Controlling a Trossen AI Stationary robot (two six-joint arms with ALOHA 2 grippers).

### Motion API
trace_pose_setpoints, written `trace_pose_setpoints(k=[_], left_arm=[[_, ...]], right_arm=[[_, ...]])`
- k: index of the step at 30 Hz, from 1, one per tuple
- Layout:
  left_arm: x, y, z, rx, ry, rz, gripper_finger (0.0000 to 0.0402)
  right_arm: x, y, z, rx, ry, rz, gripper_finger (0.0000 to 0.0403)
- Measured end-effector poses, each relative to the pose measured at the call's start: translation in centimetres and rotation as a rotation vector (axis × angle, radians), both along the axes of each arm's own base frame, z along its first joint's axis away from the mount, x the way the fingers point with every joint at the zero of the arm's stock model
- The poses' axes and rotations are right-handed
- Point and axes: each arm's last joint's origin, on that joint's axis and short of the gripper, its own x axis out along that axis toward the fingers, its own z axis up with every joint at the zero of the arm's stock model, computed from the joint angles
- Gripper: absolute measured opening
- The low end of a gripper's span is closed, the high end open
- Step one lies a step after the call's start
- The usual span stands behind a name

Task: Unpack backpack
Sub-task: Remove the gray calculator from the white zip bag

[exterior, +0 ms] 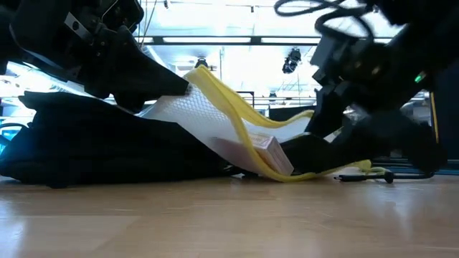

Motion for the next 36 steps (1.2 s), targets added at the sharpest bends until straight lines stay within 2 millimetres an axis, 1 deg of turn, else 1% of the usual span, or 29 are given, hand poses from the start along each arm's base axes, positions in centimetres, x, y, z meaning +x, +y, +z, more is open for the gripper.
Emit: trace_pose_setpoints(k=[3,5,8,12,13,16,18,24,28,33,36], left_arm=[[0.0,0.0,0.0,0.0,0.0,0.001,0.0],[0.0,0.0,0.0,0.001,0.0,0.003,0.0],[0.0,0.0,0.0,0.003,0.004,0.004,0.0],[0.0,0.0,0.0,0.003,0.004,0.003,0.0],[0.0,0.0,0.0,0.003,0.004,0.003,0.0],[0.0,0.0,0.0,0.003,0.004,0.003,0.0],[0.0,0.0,0.0,0.003,0.004,0.004,0.0],[0.0,0.1,0.0,0.008,-0.001,0.031,0.0],[0.0,0.1,0.0,0.011,-0.002,0.039,0.0],[0.0,0.1,0.0,0.011,-0.002,0.041,0.0],[0.0,0.1,0.0,0.011,-0.001,0.041,0.0]], right_arm=[[0.4,-0.6,-0.6,-0.035,-0.005,-0.035,0.0204],[0.5,-0.9,-0.5,-0.038,-0.007,-0.048,0.0188],[0.5,-1.0,-0.3,-0.062,-0.023,-0.062,0.0134],[0.6,-0.8,0.1,-0.126,-0.028,-0.051,0.0031],[0.7,-0.7,0.3,-0.139,-0.037,-0.048,0.0019],[0.6,0.1,0.7,-0.169,-0.042,-0.032,0.0018],[0.5,0.8,1.4,-0.172,-0.026,-0.006,0.0012],[0.0,2.8,4.9,-0.115,0.019,0.039,0.0005],[-0.8,4.0,7.4,-0.088,0.048,0.055,0.0003],[-1.9,5.4,10.2,0.001,0.142,0.104,0.0002],[-2.7,6.2,11.3,0.061,0.216,0.136,0.0002]])
